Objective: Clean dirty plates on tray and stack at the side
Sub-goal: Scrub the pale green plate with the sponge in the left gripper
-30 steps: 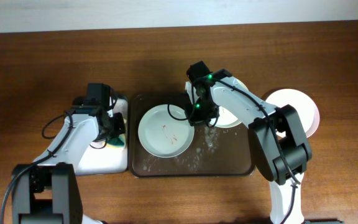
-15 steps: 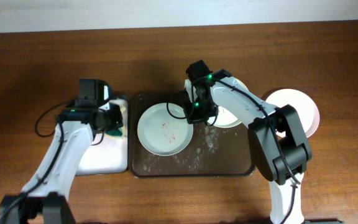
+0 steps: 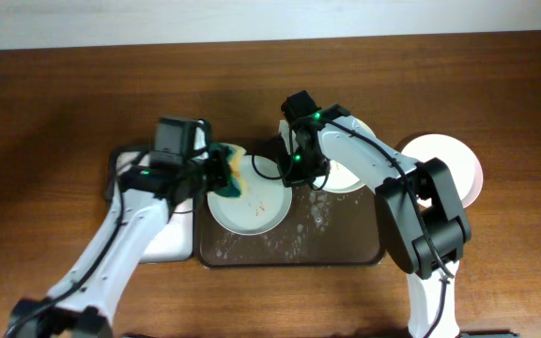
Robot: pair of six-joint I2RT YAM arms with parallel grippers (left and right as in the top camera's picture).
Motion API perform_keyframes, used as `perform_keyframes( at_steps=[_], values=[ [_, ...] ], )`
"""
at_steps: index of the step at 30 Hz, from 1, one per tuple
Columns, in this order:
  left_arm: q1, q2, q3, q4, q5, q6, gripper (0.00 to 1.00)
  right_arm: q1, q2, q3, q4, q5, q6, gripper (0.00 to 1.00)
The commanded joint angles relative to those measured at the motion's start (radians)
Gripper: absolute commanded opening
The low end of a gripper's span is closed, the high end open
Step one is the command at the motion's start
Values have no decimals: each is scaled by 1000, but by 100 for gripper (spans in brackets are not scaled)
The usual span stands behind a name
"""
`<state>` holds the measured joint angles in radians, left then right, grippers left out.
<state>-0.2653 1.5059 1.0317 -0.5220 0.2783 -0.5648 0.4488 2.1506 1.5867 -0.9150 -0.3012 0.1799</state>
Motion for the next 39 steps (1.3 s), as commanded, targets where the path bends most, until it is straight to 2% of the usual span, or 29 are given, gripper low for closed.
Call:
perform_keyframes(
  at_steps=[1,4,9,16,21,25,28,30,34,36,38,39],
  values=[
    [-79,122,-14,40,-24,-299,0,10,7,0,-5,-1,-3,4],
    [-113,216,-14,51,-32,-447,0,10,7,0,-5,-2,-3,4],
    [-176,343,-14,129,-53,-463,0,10,6,0,-5,-2,-3,4],
    [-194,388,-14,15,-433,-452,0,10,7,0,-5,-2,-3,4],
    [-172,385,-13,-7,-512,-451,0,10,6,0,-6,-1,-3,4],
    [-143,310,-13,-14,-512,-332,0,9,7,0,-17,-1,-3,4],
    [-137,160,-13,-54,-510,-235,0,9,7,0,-21,-1,-3,4],
    [-137,71,-13,-99,-507,-182,0,9,6,0,-21,-1,-3,21],
    [-93,-79,-13,-130,-500,-46,0,10,7,0,-19,-1,-3,29],
    [-58,-98,-13,-131,-463,4,0,10,7,0,-19,-2,-3,29],
    [-19,-98,-13,-160,-459,21,0,11,7,0,-15,-10,-3,43],
    [15,-98,-13,-175,-474,21,0,14,7,0,-13,-37,-11,47]
  ],
)
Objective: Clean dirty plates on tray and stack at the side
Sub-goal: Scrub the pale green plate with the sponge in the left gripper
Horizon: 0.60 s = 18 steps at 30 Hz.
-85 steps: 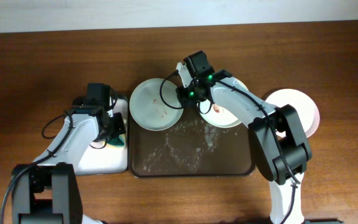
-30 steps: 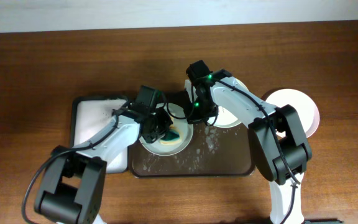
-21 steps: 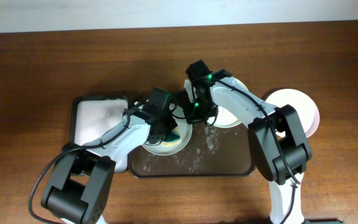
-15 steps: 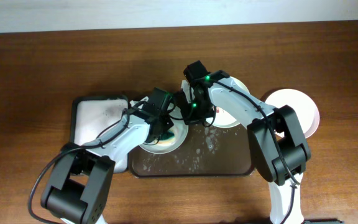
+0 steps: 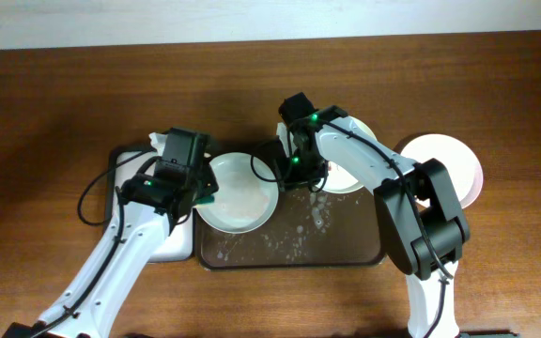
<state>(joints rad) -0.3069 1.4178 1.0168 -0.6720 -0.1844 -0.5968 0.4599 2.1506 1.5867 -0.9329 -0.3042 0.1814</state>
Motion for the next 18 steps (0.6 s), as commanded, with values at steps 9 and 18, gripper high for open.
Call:
perform_keyframes(
  at_steps=[9,18],
  values=[
    [210,85,-3,-49,31,182,0,3,-9,62,8,-55,-43,53],
    [210,347,-3,63,39,278,0,5,0,-16,107,-24,-42,53]
  ],
)
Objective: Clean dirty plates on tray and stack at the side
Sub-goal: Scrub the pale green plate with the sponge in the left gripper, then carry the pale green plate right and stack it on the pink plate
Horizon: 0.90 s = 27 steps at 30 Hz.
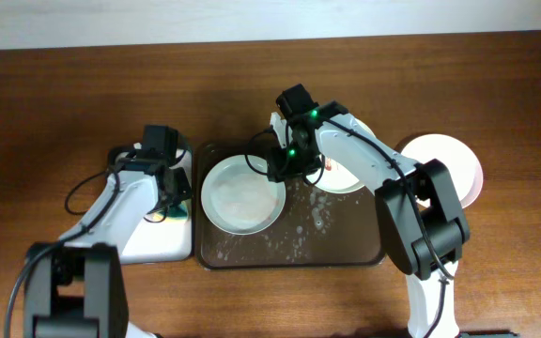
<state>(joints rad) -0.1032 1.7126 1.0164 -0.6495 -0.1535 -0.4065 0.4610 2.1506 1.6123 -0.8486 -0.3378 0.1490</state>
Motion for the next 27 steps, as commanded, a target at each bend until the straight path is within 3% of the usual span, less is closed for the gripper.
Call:
perform_keyframes(
  at_steps=[1,3,5,6,8,9,15,23,25,27],
  values=[
    [6,66,-3,59,8,116,0,4,0,-59,42,10,-10,53],
    [6,94,-3,89,7,159,9,5,0,-78,49,10,-10,52],
    [6,102,-3,92,7,158,46,4,0,-83,48,10,-10,45],
    [6,103,-3,92,8,158,67,5,0,-85,45,10,-10,35],
    [6,103,-3,92,7,158,78,5,0,-85,24,10,-9,12],
    [6,103,-3,92,7,158,79,5,0,-85,13,10,-9,4],
    [6,103,-3,122,7,158,88,3,-30,-70,-33,27,-10,4],
    [6,105,-3,249,7,158,90,4,-323,-42,-100,414,-39,4],
    [6,105,-3,266,7,158,90,10,-347,-42,-121,480,-40,4],
    [6,106,-3,279,7,158,89,34,-349,-42,-141,673,-13,4]
  ],
)
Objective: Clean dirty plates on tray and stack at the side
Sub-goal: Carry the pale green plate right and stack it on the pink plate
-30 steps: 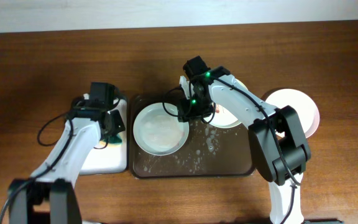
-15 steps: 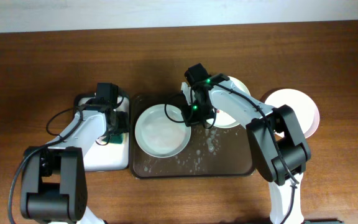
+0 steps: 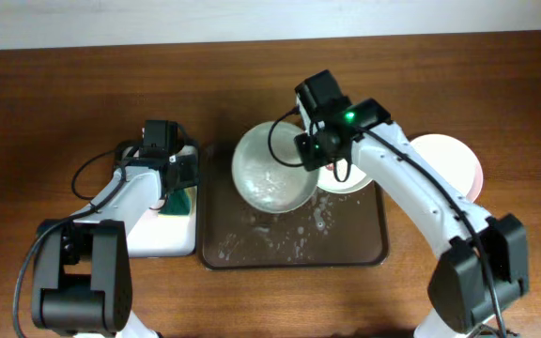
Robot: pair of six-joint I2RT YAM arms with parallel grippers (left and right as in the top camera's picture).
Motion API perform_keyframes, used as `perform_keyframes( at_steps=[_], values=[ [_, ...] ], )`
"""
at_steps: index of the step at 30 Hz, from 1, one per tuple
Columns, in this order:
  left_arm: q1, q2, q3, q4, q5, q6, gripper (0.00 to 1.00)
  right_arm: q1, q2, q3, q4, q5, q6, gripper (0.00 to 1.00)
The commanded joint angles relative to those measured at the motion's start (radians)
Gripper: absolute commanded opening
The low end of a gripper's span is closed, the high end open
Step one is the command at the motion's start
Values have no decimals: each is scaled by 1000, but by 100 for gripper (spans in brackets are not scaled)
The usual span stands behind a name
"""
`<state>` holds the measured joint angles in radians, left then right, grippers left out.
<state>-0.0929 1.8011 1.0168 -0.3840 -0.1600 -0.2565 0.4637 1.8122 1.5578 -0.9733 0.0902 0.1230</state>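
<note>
In the overhead view my right gripper is shut on the right rim of a wet white plate and holds it raised and tilted above the back of the brown tray. A second white plate lies at the tray's back right corner, partly under the right arm. My left gripper hovers over the small white tray on the left. The green sponge is at its fingertips. The fingers themselves are hidden by the wrist.
A pink-rimmed white plate sits on the wooden table to the right of the brown tray. Water and suds are spread over the brown tray's floor. Cables run along both arms.
The right gripper has carried the plate from flat on the tray's left half to raised and further right. The left gripper has shifted slightly right over the white tray, and more of the sponge shows.
At first the left gripper pressed the sponge onto a stained plate that the right gripper held by the rim. Then the plate looked clean and the sponge was at its left edge. The left gripper then went to the white tray, and now the right one holds the plate up.
</note>
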Motion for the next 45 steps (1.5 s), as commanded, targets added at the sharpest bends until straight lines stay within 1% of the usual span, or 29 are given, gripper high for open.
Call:
perform_keyframes(
  at_steps=[1,3,5,7,8,9,10,12,13,14,15,18,20,21,22,23,24,28,30,31,33,36,37,39,40,41,44,45],
  values=[
    [-4,18,-3,16,14,8,89,54,-11,13,-23,365,33,4],
    [-4,19,-3,16,14,4,88,108,-11,13,-26,509,36,4],
    [-4,31,-3,17,14,3,84,179,-11,13,-25,632,37,4],
    [-4,42,-3,16,14,4,74,232,-11,13,-25,713,51,4],
    [-4,48,-3,15,14,4,64,263,-11,13,-25,755,51,4],
    [-4,50,-3,14,14,4,58,292,-11,13,-26,792,51,4],
    [-4,50,-3,16,14,4,49,311,-11,13,-26,817,51,4],
    [-4,50,-3,28,14,4,28,351,-11,13,-26,853,51,4],
    [-4,50,-3,35,14,4,20,364,-11,13,-26,867,51,4],
    [-4,50,-3,44,14,4,7,372,-11,13,-26,869,51,4],
    [-4,50,-3,54,14,5,0,377,-11,13,-26,869,51,4],
    [-4,50,1,73,13,28,0,380,-11,13,-26,876,51,4],
    [-4,42,6,55,14,27,0,380,-11,13,-24,888,51,4],
    [-4,34,6,31,14,27,54,380,-11,13,-18,887,51,4],
    [-4,31,6,6,15,27,79,380,-11,13,-14,887,62,4],
    [-5,31,6,-32,22,27,93,379,-11,13,-14,886,82,4],
    [-5,31,6,-69,32,27,95,377,-11,13,-13,885,96,4],
    [-5,31,6,-172,42,27,93,353,-11,13,-8,801,96,4],
    [-5,31,6,-240,87,27,90,345,-11,13,-10,774,96,4],
    [-5,31,6,-258,110,27,86,343,-11,13,-10,773,96,4],
    [-5,31,6,-278,143,27,72,341,-11,13,-10,773,96,4],
    [-5,31,6,-284,142,27,44,341,-11,13,-12,773,96,4],
    [-5,31,6,-285,142,27,37,341,-11,13,-11,769,96,4],
    [-5,31,6,-287,142,27,12,341,-11,13,-11,755,96,4],
    [-5,31,6,-288,142,27,6,341,-11,13,-11,755,97,4],
    [-5,31,6,-288,142,27,0,341,-11,13,-11,755,105,4],
    [-5,31,6,-288,142,27,0,333,-13,21,-7,770,122,4],
    [-5,31,6,-287,142,27,1,328,-18,31,-11,802,122,4]
  ],
)
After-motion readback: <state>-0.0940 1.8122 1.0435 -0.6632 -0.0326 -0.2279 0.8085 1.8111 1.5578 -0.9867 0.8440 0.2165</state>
